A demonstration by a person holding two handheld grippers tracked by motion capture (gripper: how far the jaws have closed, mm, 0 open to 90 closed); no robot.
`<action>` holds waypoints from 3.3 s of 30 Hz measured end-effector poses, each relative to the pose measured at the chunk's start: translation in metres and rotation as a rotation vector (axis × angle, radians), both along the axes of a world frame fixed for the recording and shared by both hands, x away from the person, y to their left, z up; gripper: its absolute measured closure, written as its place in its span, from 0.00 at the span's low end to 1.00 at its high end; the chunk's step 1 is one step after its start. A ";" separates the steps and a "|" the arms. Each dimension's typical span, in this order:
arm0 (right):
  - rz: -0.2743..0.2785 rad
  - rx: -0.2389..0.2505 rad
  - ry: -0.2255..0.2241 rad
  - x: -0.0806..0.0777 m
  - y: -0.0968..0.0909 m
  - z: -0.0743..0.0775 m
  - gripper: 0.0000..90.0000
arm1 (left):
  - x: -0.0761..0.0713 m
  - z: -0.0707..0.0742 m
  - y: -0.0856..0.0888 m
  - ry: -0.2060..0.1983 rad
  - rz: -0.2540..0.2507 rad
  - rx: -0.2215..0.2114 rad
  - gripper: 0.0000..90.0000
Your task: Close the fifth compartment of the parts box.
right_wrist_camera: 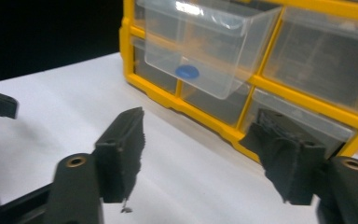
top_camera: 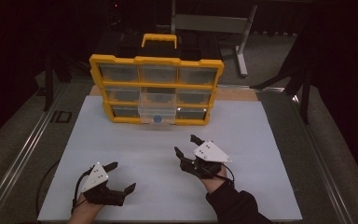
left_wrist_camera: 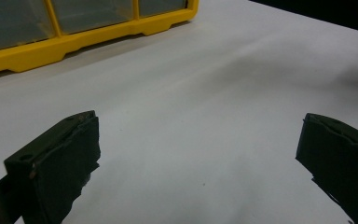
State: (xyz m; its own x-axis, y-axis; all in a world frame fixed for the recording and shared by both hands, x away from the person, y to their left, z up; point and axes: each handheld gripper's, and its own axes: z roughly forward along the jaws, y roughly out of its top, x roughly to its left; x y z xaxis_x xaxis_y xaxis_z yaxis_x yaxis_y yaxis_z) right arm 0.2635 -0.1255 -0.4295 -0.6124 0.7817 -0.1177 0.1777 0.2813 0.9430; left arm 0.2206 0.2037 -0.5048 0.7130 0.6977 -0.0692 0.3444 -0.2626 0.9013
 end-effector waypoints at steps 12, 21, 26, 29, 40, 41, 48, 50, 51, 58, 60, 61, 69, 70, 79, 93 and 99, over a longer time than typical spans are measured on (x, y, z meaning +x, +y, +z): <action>-0.045 -0.026 0.024 0.016 0.016 -0.012 0.70 | 0.000 0.000 0.000 -0.001 0.000 0.007 0.00; -0.047 -0.048 0.037 0.026 0.026 -0.018 0.98 | 0.000 0.000 0.000 0.000 -0.001 0.001 0.00; -0.047 -0.048 0.051 0.031 0.029 -0.019 0.99 | 0.000 0.000 0.000 0.001 -0.001 -0.001 0.00; -0.016 -0.056 0.065 0.036 0.032 -0.019 1.00 | 0.000 0.000 0.000 0.000 -0.001 -0.001 0.00; 0.003 -0.057 0.051 0.052 0.039 -0.016 1.00 | 0.000 0.000 0.000 0.000 -0.003 -0.003 0.00; 0.003 -0.052 0.053 0.054 0.040 -0.015 1.00 | 0.000 0.000 0.000 -0.001 -0.002 -0.002 0.00; -0.027 -0.068 0.031 0.065 0.046 -0.011 1.00 | 0.000 0.000 0.000 -0.003 -0.003 -0.001 0.00; -0.028 -0.065 0.039 0.070 0.047 -0.011 1.00 | 0.000 0.000 0.001 -0.003 -0.003 -0.001 0.00; -0.022 -0.062 0.048 0.072 0.047 -0.011 1.00 | 0.000 0.000 0.001 -0.004 -0.003 -0.001 0.00; 0.015 -0.065 0.066 0.082 0.055 -0.009 1.00 | 0.000 0.000 0.001 -0.004 -0.001 -0.005 0.00; 0.015 -0.067 0.065 0.083 0.057 -0.008 1.00 | 0.000 0.000 0.001 -0.004 0.000 -0.008 0.00; 0.017 -0.069 0.068 0.085 0.060 -0.007 1.00 | 0.000 0.000 0.001 -0.004 0.000 -0.009 0.00; 0.027 -0.081 0.071 0.092 0.065 -0.008 1.00 | -0.001 0.000 0.001 -0.006 -0.002 -0.007 0.00; 0.028 -0.082 0.071 0.092 0.066 -0.008 1.00 | 0.000 0.000 0.001 -0.005 -0.003 -0.008 0.00; 0.014 -0.085 0.069 0.096 0.066 -0.005 1.00 | -0.001 0.001 0.002 -0.005 -0.004 -0.008 0.00; 0.004 -0.080 0.080 0.104 0.065 -0.004 1.00 | -0.001 0.001 0.002 -0.004 -0.004 -0.008 0.00; -0.003 -0.082 0.079 0.109 0.065 -0.002 1.00 | -0.001 0.001 0.002 -0.005 -0.004 -0.010 0.00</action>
State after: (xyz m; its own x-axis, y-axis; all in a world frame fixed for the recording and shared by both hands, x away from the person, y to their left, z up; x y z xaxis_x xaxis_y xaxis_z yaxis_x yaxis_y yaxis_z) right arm 0.3722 -0.0608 -0.4319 -0.6204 0.7730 -0.1330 0.2512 0.3564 0.8999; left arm 0.2197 0.2056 -0.5040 0.7160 0.6943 -0.0728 0.3393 -0.2549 0.9055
